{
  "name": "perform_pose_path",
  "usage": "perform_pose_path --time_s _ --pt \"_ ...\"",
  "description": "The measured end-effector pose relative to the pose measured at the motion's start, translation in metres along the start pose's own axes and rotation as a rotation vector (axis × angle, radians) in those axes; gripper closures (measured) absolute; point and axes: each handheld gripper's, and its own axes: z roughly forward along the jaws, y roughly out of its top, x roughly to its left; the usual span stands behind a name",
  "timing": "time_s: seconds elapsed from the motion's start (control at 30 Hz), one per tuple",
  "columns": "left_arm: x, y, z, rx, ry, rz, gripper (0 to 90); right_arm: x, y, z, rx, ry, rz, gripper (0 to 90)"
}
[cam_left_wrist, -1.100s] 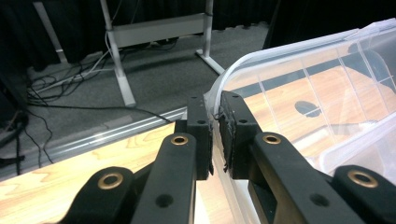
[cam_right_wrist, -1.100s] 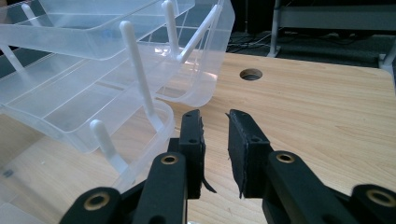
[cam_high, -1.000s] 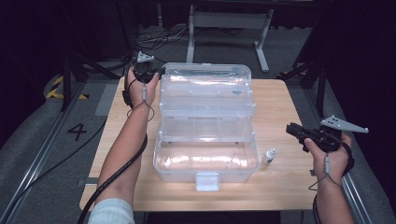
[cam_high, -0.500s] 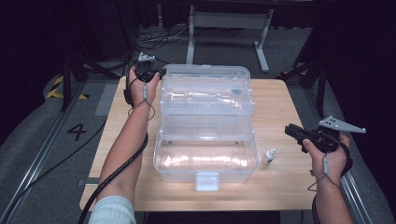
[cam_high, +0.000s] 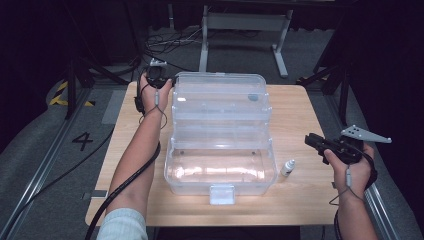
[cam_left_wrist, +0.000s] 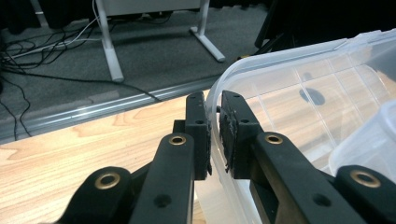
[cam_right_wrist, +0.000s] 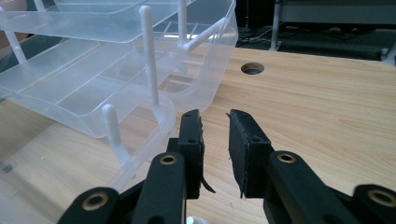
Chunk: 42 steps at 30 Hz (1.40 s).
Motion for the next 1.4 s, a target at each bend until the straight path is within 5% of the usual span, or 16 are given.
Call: perform_pose_path --time_s 1.1,1.23,1.4 --pt "0.009 -0.015 0.019 0.069 -0.004 -0.041 78.5 -0.002 0.000 -0.003 -0.013 -0.001 0.003 72.4" --pt "0.012 -0.016 0.017 0.036 -0.021 -0.071 66.6 -0.001 0.000 -0.003 -0.013 0.002 0.001 71.1" --pt "0.013 -0.013 0.004 0.004 -0.010 -0.040 63.5 0.001 0.001 -0.001 -0.016 0.005 -0.003 70.1"
